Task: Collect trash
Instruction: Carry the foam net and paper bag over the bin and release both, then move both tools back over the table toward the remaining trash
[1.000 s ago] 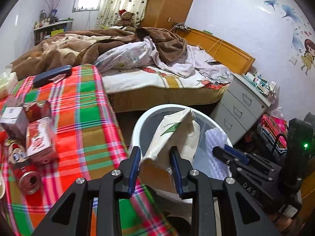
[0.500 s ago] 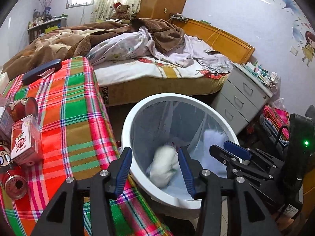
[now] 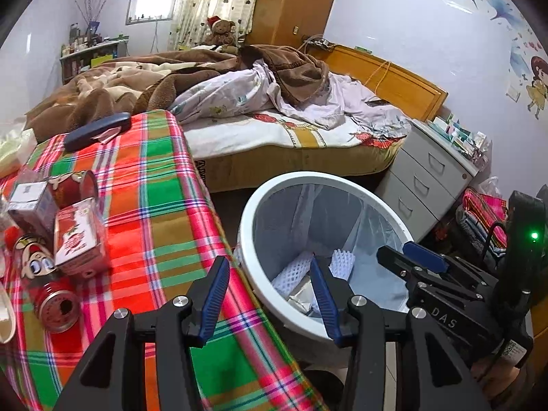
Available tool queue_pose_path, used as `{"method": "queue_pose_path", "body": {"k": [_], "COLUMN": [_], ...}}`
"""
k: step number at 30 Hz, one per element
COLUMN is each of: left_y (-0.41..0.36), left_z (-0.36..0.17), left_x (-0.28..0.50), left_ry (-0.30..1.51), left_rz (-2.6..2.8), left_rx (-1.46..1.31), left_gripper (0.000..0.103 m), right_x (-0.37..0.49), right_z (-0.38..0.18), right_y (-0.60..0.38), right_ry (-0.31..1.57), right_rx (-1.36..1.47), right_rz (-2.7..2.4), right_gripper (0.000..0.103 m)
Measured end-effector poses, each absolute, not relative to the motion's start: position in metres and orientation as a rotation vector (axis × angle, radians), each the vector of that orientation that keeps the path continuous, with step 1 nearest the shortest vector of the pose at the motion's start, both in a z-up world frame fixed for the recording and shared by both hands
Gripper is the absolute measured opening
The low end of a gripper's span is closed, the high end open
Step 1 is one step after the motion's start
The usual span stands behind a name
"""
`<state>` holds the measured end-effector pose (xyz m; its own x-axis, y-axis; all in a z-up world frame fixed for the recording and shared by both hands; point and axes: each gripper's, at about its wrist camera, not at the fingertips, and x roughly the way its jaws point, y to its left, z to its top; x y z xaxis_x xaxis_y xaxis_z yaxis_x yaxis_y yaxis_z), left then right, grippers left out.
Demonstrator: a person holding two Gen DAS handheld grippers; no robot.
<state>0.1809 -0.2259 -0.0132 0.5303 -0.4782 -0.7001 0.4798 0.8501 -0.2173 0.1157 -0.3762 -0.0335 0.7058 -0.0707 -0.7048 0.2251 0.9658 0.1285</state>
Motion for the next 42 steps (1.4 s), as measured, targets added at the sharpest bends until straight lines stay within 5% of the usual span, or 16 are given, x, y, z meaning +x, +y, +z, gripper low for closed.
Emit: {"method": "queue_pose_path", "body": {"k": [42], "left_y": [0.004], "left_z": [0.009], "left_x": [0.142], "left_ry": [0.713], "left_rz": [-0.208], "left_rx": [-0.12], "left_gripper": [0.057], "right_x": [0.123], "right_z": [-0.002], "right_y": [-0.227], "right_ry": [0.672], "right_rx": [0.084], "right_rz": [0.134], "right_gripper": [0.053]}}
